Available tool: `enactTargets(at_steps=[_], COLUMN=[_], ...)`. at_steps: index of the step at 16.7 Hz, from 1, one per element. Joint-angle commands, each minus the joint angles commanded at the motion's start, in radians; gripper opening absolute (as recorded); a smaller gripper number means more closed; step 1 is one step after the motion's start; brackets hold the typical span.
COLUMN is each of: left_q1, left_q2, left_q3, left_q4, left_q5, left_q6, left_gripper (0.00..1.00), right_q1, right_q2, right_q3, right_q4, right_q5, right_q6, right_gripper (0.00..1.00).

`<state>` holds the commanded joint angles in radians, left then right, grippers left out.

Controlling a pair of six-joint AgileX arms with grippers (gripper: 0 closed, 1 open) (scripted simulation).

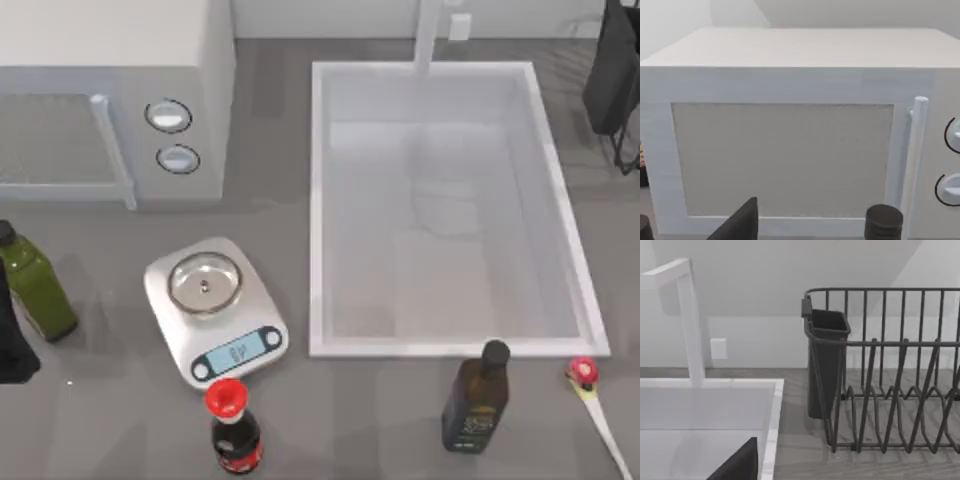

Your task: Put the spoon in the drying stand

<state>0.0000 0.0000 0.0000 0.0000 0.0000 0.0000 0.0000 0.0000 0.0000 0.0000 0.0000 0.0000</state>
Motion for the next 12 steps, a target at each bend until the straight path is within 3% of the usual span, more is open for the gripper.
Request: enactTargets(at_steps=[6, 12], left_q1=[0.000, 0.000], left_q2=[0.000, 0.000], left_q3=[0.000, 0.000], left_q4=[0.000, 0.000], left_q5=[0.000, 0.000], left_q6=[0.000, 0.000], left_gripper=[1.00, 1.00], right_q1=[0.037, 0.168], right_q2=[0.109, 0.575], right_q3=[0.097, 0.394], right_q4=[-0.103, -0.463], right_q5=[0.004, 0.002], right_q6=[0.021, 0.097], right_gripper=[1.00, 1.00])
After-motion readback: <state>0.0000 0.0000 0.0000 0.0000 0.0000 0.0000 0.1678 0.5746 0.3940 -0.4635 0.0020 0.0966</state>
